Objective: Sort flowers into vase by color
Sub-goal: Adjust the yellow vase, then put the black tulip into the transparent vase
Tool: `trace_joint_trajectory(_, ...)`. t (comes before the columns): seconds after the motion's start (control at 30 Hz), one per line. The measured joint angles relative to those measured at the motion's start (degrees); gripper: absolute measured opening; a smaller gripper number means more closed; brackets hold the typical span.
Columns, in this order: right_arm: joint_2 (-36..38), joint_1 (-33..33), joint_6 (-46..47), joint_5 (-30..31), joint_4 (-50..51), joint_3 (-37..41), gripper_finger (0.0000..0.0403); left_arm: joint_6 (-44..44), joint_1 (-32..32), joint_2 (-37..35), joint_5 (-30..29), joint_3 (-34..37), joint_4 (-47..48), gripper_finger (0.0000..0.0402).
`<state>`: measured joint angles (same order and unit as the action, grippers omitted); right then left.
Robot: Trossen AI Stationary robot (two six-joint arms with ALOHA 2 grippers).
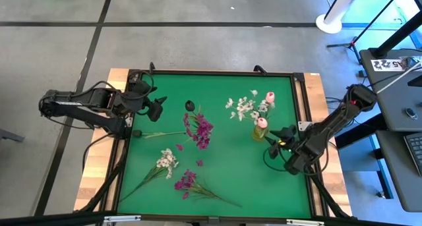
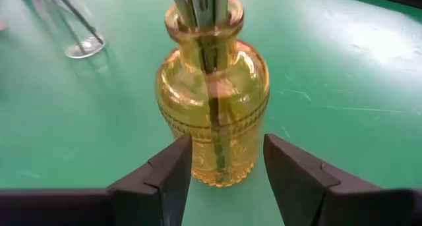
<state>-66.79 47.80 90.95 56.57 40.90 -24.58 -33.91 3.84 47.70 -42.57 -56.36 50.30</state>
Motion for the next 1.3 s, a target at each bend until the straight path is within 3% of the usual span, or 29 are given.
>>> trace_joint_trajectory(0.3,-3.9,-7.8,-11.7,-3.1,-9.4,0.0,0.0188,0.0,0.0,0.0,0.0,0.0,0.0,0.0292)
trace_joint_trajectory(0.93,-4.6,-16.4,-23.8,-3.9,-18.8,0.0,0.0188,0.0,0.0,0.0,0.0,0.0,0.3,0.0292)
trace_joint_trajectory(1.07,-4.5,-17.2,-23.8,-8.9,-17.0,0.0,0.0188,0.0,0.0,0.0,3.4,0.0,1.0,0.0292)
trace_joint_trajectory(1.3,-2.2,-17.1,-25.2,-15.8,-16.7,-0.3,0.0189,-0.6,0.0,0.0,4.2,0.0,3.9,0.0293)
